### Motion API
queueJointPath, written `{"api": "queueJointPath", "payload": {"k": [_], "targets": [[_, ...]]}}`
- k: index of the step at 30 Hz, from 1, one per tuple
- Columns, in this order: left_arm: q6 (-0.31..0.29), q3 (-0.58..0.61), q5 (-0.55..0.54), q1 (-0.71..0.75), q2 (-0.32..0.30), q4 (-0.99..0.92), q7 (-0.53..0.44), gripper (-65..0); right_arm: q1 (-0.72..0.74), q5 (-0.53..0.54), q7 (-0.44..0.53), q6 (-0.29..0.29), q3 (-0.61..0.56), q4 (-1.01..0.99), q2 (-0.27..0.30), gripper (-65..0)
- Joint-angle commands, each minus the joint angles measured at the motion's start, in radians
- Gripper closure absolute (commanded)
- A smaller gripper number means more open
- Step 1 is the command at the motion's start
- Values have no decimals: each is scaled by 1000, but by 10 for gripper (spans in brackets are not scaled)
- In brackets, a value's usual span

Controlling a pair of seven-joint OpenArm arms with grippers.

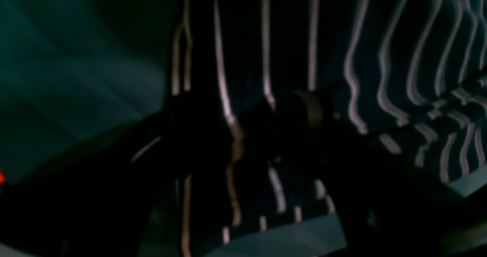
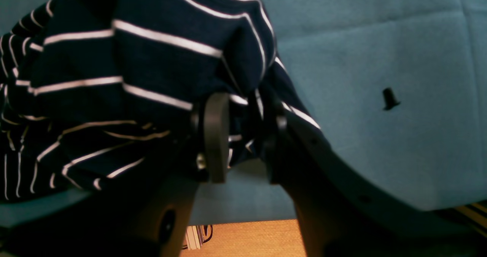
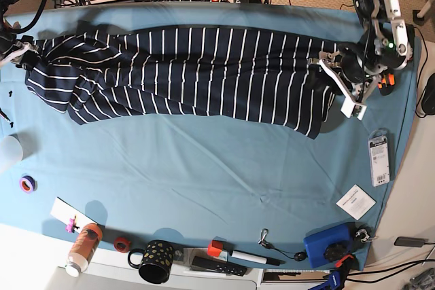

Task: Layout the t-shirt on the table in an organized manner, then fold the t-shirt properly
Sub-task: 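Regrasp the folded shirt end with the left gripper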

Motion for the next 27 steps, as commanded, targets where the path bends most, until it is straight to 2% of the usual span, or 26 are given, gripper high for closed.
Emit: {"api": "queueJointPath", "payload": {"k": [1, 4, 8, 15, 24, 27], "targets": [[1, -5, -19, -15, -8, -3, 5, -368, 3, 16, 17, 2, 7, 13, 28, -159], [19, -5, -45, -17, -8, -47, 24, -368, 4, 16, 17, 2, 7, 13, 28, -159], [18, -5, -153, -18, -8, -97, 43, -367, 4, 16, 17, 2, 7, 13, 28, -159], [10, -5, -221, -18, -8, -126, 71, -347, 6, 16, 17, 2, 7, 13, 28, -159], [10, -5, -217, -18, -8, -126, 63, -289, 6, 16, 17, 2, 7, 13, 28, -159], [0, -5, -132, -24, -10, -124, 48, -289, 6, 16, 17, 2, 7, 13, 28, -159]]}}
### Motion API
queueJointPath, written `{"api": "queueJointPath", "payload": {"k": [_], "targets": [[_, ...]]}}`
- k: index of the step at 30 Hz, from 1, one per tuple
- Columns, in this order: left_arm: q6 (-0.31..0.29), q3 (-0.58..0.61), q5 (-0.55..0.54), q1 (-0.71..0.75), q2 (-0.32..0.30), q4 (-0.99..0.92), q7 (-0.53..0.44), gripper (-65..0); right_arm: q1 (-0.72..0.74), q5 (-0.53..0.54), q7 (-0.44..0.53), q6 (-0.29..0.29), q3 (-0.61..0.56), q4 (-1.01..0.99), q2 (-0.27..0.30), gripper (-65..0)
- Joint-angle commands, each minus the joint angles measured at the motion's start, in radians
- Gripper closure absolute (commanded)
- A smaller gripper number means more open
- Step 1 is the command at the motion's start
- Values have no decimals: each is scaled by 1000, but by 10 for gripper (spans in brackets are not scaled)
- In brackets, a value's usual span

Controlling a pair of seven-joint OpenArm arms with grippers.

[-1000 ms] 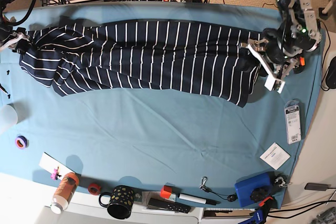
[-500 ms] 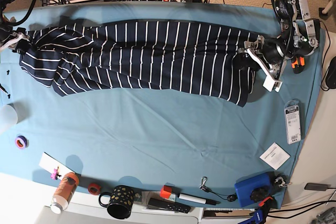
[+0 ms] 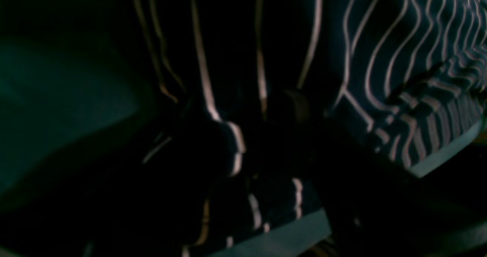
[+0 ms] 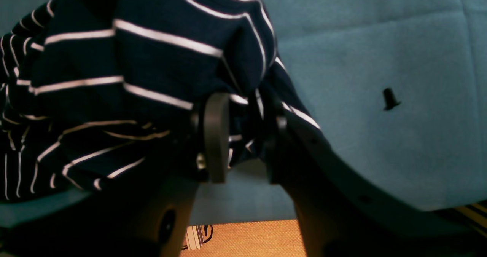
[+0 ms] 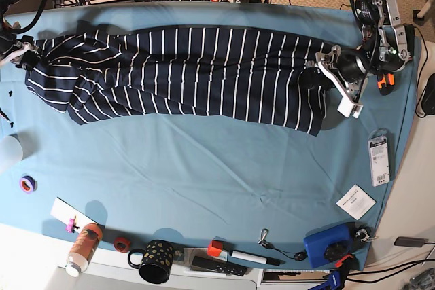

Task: Layout the t-shirt on the table in an organized manner, then fold the t-shirt properly
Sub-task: 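Regrasp the folded shirt end with the left gripper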

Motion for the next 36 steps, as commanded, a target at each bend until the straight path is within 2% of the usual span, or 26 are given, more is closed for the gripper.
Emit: {"api": "queueJointPath", "payload": {"k": [1, 3, 9, 11, 13, 15, 17, 19, 22, 25, 31, 36], "targets": [[-6, 0, 81, -8, -9, 8, 26, -289, 6, 17, 17, 2, 7, 13, 28, -159], [-26, -4, 154, -21, -10, 31, 26, -289, 6, 17, 17, 2, 7, 13, 28, -159], [-30, -8, 267, -37, -10, 192, 33, -294, 6, 17, 17, 2, 7, 13, 28, -159], [-16, -8, 308, -29, -10, 227, 13, -347, 6, 16, 17, 2, 7, 13, 28, -159], [13, -8, 306, -3, -9, 227, -47, -411, 6, 16, 17, 2, 7, 13, 28, -159], [42, -8, 288, 30, -7, 226, -78, -423, 6, 16, 17, 2, 7, 13, 28, -159], [89, -8, 285, 43, -8, 226, -40, -423, 6, 16, 17, 2, 7, 13, 28, -159], [109, -8, 285, 42, -8, 226, 3, -421, 6, 17, 17, 2, 7, 13, 28, -159], [107, -8, 250, 42, -11, 225, 0, -420, 6, 17, 17, 2, 7, 13, 28, -159], [107, -8, 200, 42, -10, 206, 0, -382, 6, 16, 17, 2, 7, 13, 28, -159], [72, -8, 175, -18, -11, 34, 56, -377, 6, 16, 17, 2, 7, 13, 28, -159], [35, -8, 12, -46, -13, -53, 99, -377, 6, 16, 17, 2, 7, 13, 28, -159]]}}
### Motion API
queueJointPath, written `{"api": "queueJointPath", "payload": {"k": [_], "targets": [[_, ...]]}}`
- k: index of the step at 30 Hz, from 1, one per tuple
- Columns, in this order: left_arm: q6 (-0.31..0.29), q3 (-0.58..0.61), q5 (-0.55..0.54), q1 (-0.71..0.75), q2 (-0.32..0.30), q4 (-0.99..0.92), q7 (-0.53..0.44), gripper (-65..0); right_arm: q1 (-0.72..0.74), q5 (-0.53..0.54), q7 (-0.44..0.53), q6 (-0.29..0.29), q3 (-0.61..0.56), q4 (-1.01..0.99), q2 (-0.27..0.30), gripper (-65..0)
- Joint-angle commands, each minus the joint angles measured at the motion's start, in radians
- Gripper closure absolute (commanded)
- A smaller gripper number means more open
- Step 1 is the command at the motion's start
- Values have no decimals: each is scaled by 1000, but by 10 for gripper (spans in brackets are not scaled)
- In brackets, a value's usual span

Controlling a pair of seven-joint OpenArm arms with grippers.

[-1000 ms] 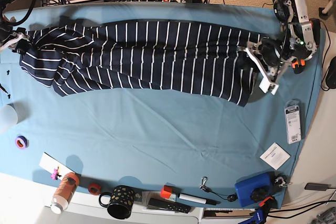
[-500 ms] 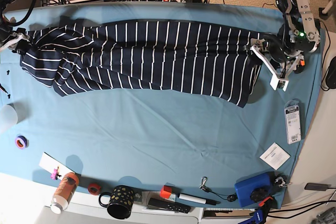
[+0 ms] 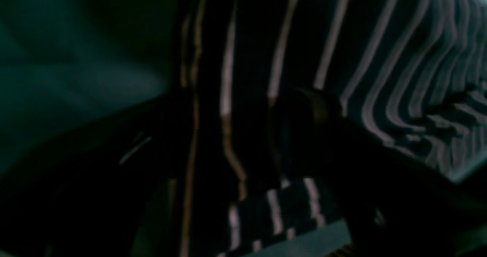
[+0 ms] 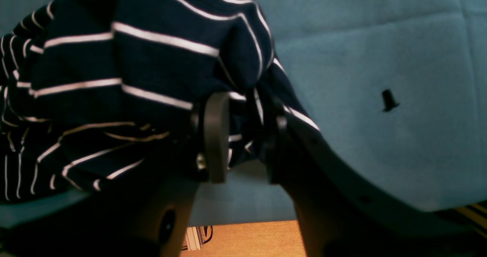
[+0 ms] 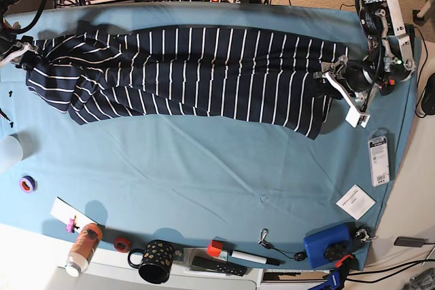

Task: Layout the t-shirt on the table in an organized manner, then fold the t-shirt properly
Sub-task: 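Regrasp the folded shirt end with the left gripper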

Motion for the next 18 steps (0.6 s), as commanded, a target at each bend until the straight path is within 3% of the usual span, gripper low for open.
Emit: {"api": "queueJointPath", "payload": {"k": [1, 5, 7, 12, 15, 18], "targets": [[7, 6, -10, 11, 1, -5, 78, -377, 4, 16, 17, 2, 7, 13, 29, -159], [-17, 6, -72, 11, 1, -5, 88, -372, 4, 16, 17, 2, 7, 13, 31, -159], [-34, 6, -109, 11, 2, -5, 89, -337, 4, 16, 17, 2, 7, 13, 32, -159], [-37, 6, -115, 11, 2, -5, 71, -133, 4, 16, 18, 2, 7, 13, 31, -159], [-36, 6, -64, 3, 1, -5, 48, 0, 4, 16, 36, 2, 7, 13, 31, -159], [-28, 6, 0, -24, 0, -4, 40, 0, 4, 16, 37, 2, 7, 13, 31, -159]]}}
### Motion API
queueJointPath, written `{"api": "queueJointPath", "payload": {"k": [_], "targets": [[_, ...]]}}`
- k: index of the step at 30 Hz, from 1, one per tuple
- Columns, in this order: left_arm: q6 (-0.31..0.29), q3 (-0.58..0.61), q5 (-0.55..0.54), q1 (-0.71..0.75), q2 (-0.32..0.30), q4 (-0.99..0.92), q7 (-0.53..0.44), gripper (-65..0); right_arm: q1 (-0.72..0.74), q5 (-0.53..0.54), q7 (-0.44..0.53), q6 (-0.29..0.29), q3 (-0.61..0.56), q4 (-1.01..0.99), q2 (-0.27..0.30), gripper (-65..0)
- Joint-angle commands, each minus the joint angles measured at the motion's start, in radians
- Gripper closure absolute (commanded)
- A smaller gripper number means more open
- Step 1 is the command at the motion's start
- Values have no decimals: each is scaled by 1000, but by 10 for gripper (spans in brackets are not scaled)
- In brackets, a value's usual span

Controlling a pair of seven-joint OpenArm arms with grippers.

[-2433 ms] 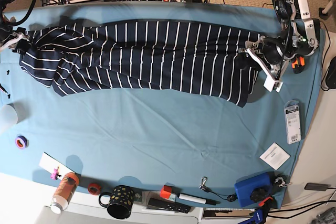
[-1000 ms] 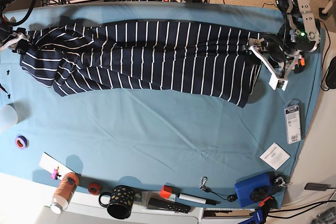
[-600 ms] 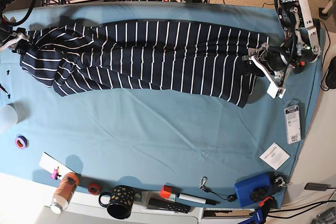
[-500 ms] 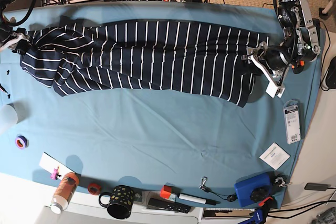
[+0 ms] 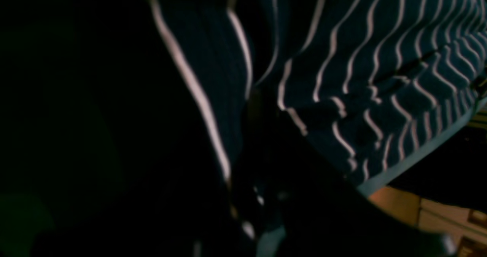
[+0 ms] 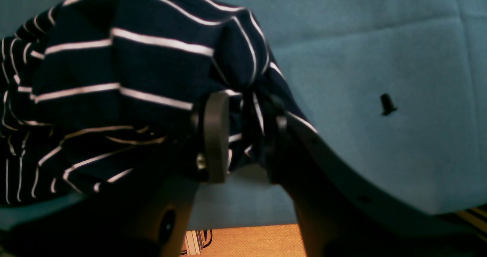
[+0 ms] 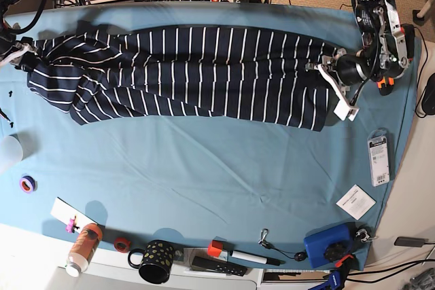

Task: Layout the t-shirt on the table in an organized manner, then fold the t-shirt properly
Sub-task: 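Regrasp the folded shirt end with the left gripper, then lift the shirt end with the left gripper and fold it toward the collar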

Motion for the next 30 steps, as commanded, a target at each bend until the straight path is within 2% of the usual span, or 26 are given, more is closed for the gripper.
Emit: {"api": "queueJointPath", "payload": {"k": [1, 4, 8, 14, 17, 20, 24, 27, 30], "targets": [[8, -3, 54, -24, -12, 12, -16, 0, 4, 16, 22, 3, 7, 13, 31, -159], [7, -3, 129, -62, -29, 12, -23, 0, 4, 16, 22, 2, 7, 13, 31, -159], [7, -3, 200, -101, -102, 12, -23, 0, 4, 16, 22, 3, 7, 13, 31, -159], [8, -3, 184, -108, -224, 15, -20, 0, 4, 16, 52, 2, 7, 13, 30, -159], [11, -3, 114, -108, -258, 60, 13, 0, 4, 16, 87, 2, 7, 13, 30, -159], [1, -3, 89, -94, -258, 160, 15, 0, 4, 16, 105, 2, 7, 13, 30, -159], [0, -3, 90, -13, -239, 351, -35, 0, 4, 16, 105, 2, 7, 13, 30, -159], [0, -3, 90, 85, -187, 484, -101, 0, 4, 16, 105, 2, 7, 13, 30, -159], [5, 2, 90, 167, -113, 596, -128, 0, 4, 16, 105, 2, 7, 13, 30, -159]]}}
